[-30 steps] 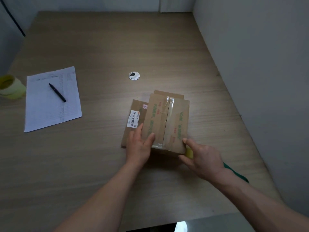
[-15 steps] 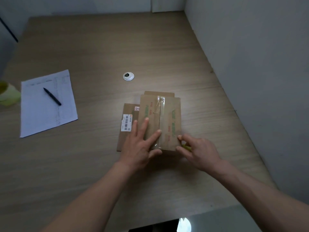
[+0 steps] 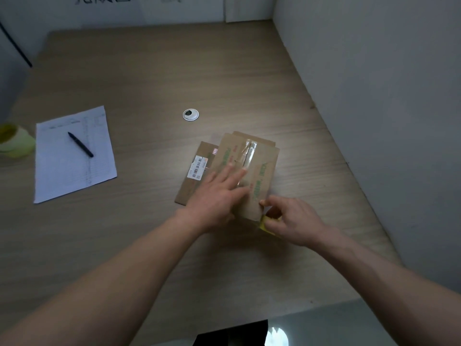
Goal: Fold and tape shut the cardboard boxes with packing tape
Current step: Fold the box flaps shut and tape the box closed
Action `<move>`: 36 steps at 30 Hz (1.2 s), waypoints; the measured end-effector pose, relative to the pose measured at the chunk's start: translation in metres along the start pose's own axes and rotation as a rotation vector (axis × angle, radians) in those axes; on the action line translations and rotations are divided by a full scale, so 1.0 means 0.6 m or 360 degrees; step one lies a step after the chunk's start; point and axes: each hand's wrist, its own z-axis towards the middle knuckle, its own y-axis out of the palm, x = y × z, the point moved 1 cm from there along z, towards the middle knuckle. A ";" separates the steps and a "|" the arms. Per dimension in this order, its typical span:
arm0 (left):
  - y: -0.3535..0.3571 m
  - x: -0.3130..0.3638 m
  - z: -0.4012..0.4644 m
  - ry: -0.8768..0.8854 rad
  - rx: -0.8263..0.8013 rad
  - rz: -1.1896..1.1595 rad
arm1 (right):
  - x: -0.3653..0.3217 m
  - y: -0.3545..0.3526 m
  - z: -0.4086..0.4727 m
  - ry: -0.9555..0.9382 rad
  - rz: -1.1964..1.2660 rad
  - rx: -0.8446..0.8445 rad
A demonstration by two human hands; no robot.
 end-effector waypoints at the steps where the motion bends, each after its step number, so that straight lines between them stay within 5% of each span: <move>1: 0.003 0.012 -0.001 0.0065 -0.0013 -0.0023 | 0.001 -0.003 0.001 0.0003 0.0016 -0.0028; 6: 0.008 0.044 -0.001 -0.0087 -0.0012 0.0050 | 0.017 -0.004 -0.021 0.0056 0.0040 -0.0171; 13: -0.007 0.090 -0.047 -0.0302 -0.0206 0.0045 | 0.031 -0.004 -0.031 0.0146 0.0049 -0.0026; 17: -0.028 0.093 -0.007 -0.0072 -0.0053 0.0067 | 0.025 -0.007 -0.014 0.0209 0.0118 -0.0030; 21: -0.028 0.090 0.033 0.0156 -0.0172 -0.0143 | 0.032 -0.005 -0.013 0.0281 0.0315 -0.0094; 27: -0.016 0.083 0.055 0.0029 -0.0395 -0.0478 | 0.036 -0.013 -0.025 0.0484 0.0436 -0.0072; 31: 0.002 0.076 0.059 0.0068 -0.0331 -0.0492 | 0.028 -0.015 -0.018 0.0624 0.0157 0.0005; 36: 0.001 0.080 0.092 0.0132 -0.0367 -0.0437 | 0.012 -0.027 0.000 0.0446 -0.0156 0.0118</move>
